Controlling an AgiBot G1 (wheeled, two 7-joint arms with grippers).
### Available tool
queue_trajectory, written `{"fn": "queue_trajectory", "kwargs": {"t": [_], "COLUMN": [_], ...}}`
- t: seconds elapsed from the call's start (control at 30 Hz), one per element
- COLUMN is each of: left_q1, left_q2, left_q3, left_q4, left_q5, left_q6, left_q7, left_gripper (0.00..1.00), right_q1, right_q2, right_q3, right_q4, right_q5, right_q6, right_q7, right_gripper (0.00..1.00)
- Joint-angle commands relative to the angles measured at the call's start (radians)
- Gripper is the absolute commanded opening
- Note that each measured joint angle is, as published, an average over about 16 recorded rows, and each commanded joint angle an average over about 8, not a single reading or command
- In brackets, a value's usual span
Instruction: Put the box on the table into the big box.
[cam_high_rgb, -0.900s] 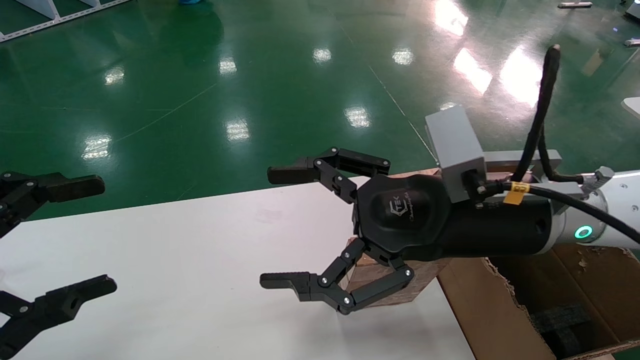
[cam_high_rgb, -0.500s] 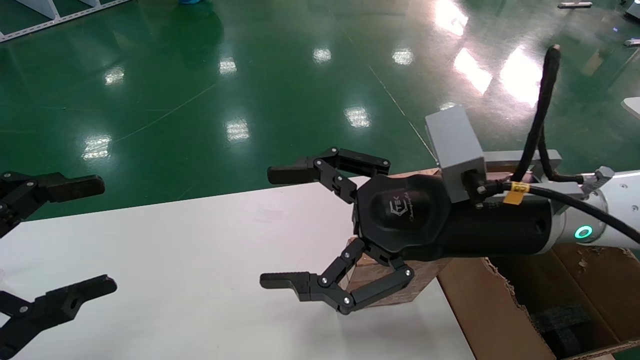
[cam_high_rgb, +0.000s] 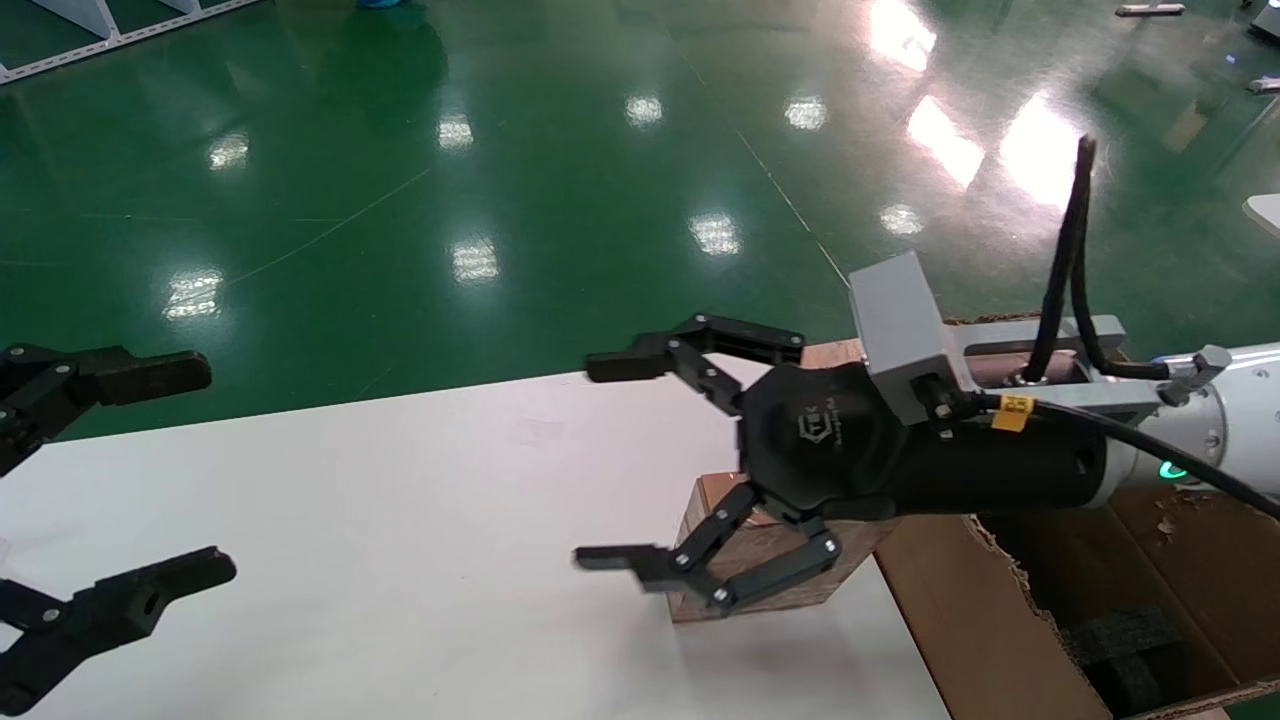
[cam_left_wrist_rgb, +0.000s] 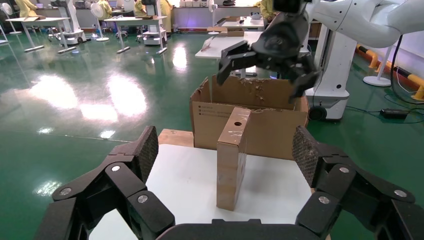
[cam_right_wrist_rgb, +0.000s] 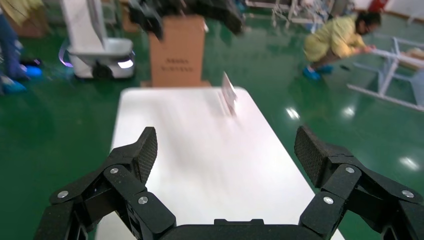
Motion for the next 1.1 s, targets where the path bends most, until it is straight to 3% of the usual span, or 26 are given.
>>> {"fn": "queue_trajectory", "kwargs": {"t": [0.03,0.37,0.73,1.1], "left_q1": [0.0,0.0,0.0,0.0], "left_q2": [0.0,0.0,0.0,0.0], "left_q3": [0.0,0.0,0.0,0.0], "left_q4": [0.0,0.0,0.0,0.0], "left_q5": [0.0,0.0,0.0,0.0], "left_q6": [0.0,0.0,0.0,0.0], "left_q7": [0.0,0.0,0.0,0.0], "left_gripper": [0.0,0.0,0.0,0.0], "right_q1": [0.005,0.043,0.047,0.132], "right_q2": [0.008,0.035,0.062,0.04], "right_q3": [-0.002,-0.037,-0.142,-0.229], "right_q4": [-0.022,-0.205,-0.367,-0.565], "right_q5": [-0.02,-0.093,-0.115,-0.146], "right_q6": [-0.006,-0.051,-0.062,-0.059], "right_q7": [-0.016,-0.138,-0.298,-0.428], "right_gripper": [1.0,1.0,1.0,1.0]}}
